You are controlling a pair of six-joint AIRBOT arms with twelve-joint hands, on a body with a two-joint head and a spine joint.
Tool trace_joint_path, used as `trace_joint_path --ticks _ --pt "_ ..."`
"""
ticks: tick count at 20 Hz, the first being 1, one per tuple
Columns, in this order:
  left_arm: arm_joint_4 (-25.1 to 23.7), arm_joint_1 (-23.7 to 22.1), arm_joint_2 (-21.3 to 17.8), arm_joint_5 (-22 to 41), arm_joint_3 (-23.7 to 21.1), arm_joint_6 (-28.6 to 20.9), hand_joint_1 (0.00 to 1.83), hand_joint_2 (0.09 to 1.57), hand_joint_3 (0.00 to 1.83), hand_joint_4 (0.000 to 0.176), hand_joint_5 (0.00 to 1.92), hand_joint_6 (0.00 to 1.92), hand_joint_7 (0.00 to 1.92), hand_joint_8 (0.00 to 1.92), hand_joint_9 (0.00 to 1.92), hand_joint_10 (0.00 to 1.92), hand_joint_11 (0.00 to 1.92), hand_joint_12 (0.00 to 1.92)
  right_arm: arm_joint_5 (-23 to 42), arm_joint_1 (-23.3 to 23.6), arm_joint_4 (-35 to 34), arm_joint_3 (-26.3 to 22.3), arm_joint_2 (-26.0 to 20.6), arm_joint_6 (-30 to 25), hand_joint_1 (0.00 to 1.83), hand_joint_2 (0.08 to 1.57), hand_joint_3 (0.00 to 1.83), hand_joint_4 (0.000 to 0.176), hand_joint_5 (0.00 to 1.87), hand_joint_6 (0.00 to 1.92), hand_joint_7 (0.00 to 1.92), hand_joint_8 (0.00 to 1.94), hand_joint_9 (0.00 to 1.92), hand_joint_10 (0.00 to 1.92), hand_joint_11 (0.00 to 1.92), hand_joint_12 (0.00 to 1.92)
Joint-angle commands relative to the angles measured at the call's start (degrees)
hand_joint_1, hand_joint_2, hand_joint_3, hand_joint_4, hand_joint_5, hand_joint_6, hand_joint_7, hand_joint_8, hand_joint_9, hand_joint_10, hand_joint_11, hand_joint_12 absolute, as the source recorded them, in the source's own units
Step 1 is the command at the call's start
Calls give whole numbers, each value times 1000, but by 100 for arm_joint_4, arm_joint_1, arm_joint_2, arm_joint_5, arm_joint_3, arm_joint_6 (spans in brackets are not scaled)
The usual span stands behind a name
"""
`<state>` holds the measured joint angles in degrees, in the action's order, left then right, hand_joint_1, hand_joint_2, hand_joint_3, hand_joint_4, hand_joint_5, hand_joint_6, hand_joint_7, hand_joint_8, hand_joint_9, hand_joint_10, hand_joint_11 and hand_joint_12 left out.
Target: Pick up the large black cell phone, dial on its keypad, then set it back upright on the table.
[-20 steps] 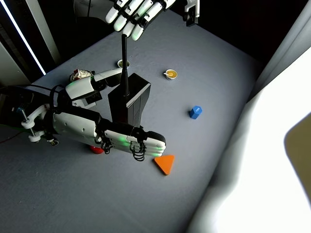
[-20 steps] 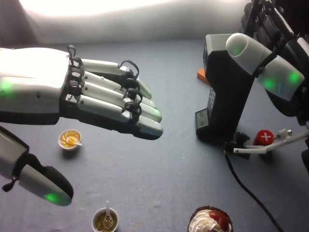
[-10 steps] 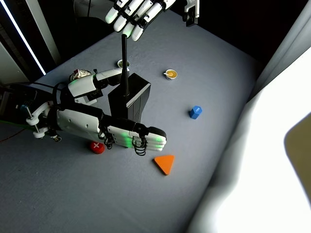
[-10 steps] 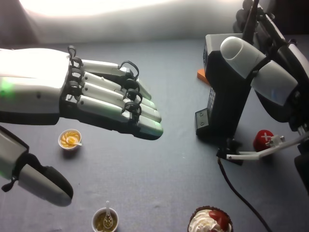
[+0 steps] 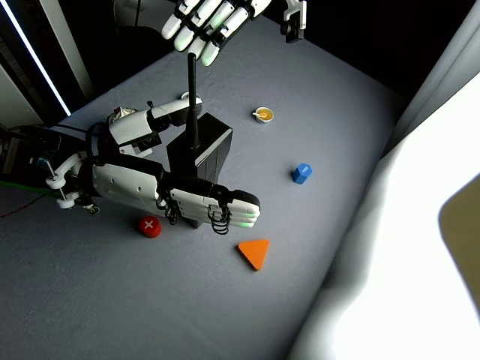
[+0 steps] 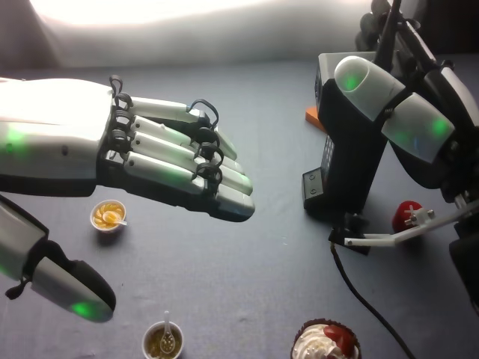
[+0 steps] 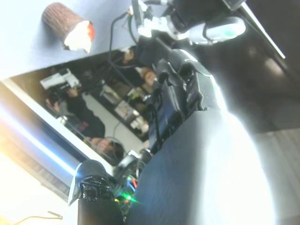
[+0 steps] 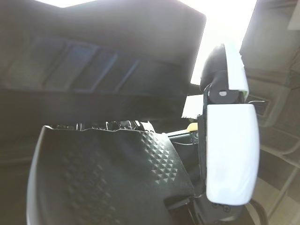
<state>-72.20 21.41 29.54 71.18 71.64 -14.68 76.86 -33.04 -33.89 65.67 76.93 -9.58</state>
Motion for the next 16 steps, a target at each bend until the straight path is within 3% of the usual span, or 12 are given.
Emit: trace_joint_path --ticks 1,11,13,14,16 --pt "519 -145 -3 343 -17 -29 231 1104 0 0 261 5 291 3 320 4 62 688 673 46 258 35 -26 -53 906 984 0 0 0 0 0 0 0 0 0 0" --pt "474 -145 10 314 -17 -82 226 1110 0 0 251 7 284 5 313 6 56 686 687 45 255 141 78 -53 943 1014 4 0 0 0 0 0 0 0 0 0" --pt "474 -145 10 306 -17 -91 218 1111 0 0 254 5 282 2 314 4 54 683 687 45 256 134 81 -52 1017 1030 9 0 0 0 0 0 0 0 8 4" --pt "474 -145 10 303 -17 -91 212 1111 0 0 244 0 272 0 303 0 41 677 687 45 259 126 81 -48 1072 1035 0 0 39 9 52 5 27 4 1 263" --pt "469 -145 11 296 -17 -105 223 1112 0 0 256 5 295 8 319 7 67 689 685 45 275 115 81 -44 1109 1035 0 0 178 18 213 24 175 29 0 525"
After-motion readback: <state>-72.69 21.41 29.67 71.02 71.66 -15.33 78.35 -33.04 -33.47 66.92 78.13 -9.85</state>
